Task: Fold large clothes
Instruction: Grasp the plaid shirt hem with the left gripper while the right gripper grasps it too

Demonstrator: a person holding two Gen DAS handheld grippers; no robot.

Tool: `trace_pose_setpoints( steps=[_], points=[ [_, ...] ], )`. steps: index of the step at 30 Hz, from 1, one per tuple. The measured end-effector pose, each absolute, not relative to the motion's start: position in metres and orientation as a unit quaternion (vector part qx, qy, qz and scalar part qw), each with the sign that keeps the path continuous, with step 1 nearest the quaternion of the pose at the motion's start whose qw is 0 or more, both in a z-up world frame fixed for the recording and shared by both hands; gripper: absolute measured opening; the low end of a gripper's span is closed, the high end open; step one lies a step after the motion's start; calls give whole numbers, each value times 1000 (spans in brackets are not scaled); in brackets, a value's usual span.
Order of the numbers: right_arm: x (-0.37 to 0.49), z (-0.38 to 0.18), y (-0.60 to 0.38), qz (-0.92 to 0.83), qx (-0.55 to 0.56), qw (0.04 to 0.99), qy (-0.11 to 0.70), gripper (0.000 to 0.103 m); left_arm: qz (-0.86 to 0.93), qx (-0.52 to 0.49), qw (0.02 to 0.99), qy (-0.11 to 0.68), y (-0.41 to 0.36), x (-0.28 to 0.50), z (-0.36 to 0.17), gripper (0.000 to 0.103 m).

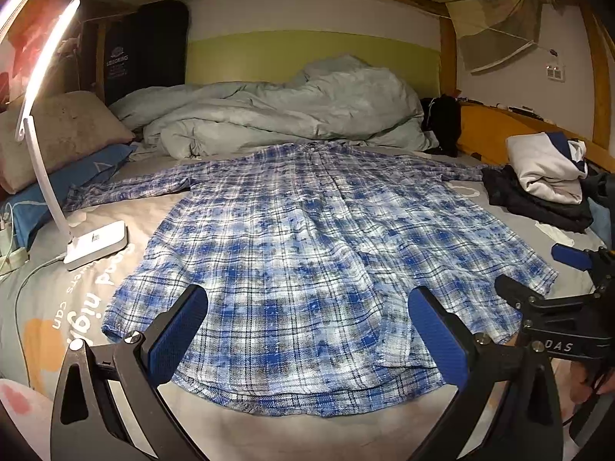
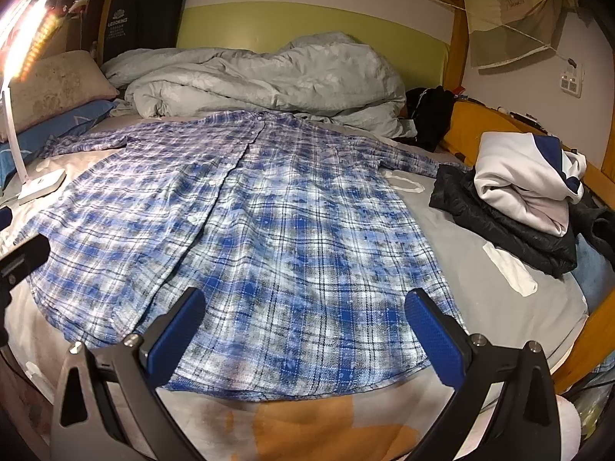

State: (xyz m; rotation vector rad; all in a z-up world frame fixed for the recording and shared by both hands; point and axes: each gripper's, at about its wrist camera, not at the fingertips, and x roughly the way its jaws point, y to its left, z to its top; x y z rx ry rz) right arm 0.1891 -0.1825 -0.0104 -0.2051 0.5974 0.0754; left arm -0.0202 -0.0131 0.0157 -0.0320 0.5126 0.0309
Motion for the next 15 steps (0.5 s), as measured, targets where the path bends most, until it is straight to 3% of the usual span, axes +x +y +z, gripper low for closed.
trace_pose_setpoints(
  steps=[8,15],
  points=[
    [191,-17,-174,63,-127,939,313,103,22,-20,970,241,-6,-23,21,103],
    [173,-64,-142,127,-269,887,353,103,38,-3,966,254,11,-26,13,103]
  ],
)
